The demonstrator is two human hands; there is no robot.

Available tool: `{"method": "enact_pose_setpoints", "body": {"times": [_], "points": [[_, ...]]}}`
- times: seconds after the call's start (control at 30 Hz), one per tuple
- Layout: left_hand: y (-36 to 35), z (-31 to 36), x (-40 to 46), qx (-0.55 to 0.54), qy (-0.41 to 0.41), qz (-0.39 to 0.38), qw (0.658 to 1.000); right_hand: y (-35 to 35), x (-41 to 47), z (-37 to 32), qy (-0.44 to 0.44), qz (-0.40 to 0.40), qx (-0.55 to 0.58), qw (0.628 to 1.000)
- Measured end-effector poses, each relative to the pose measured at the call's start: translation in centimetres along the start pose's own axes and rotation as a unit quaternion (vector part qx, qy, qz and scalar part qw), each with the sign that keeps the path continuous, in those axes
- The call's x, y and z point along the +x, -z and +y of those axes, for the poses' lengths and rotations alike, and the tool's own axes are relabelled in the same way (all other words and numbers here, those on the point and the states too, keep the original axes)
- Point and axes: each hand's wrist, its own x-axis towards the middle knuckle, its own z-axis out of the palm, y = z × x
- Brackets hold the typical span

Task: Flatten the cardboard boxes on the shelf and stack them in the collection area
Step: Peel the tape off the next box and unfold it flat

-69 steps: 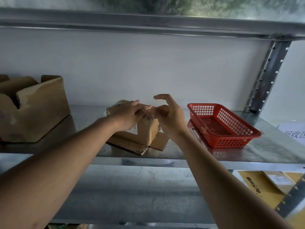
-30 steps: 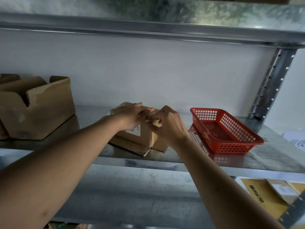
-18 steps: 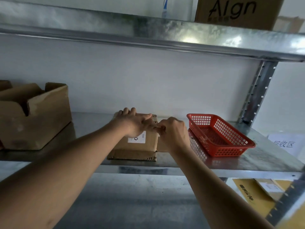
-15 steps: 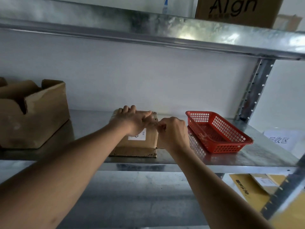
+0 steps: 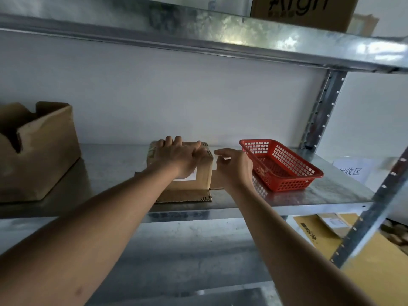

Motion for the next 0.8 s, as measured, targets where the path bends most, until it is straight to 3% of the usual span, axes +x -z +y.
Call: {"method": "enact_pose_setpoints", "body": {"times": [0.43, 0.7, 0.8], "points": [[-0.8, 7.8, 2.5, -0.006, -0.007, 0.026, 1.0, 6.2, 4.4, 5.2, 0.007, 0.045, 0.006, 0.999], [-0.8, 13.0, 4.7, 0.023, 0.05, 0.017, 0.998, 9.5, 9.1, 11.2, -0.018, 0.027, -0.045, 0.998], [-0.4, 14.6, 4.9, 0.018, 0.081, 0.012, 0.996, 9.6, 10.3, 13.3, -0.021, -0.036, -0.101, 0.994]]}}
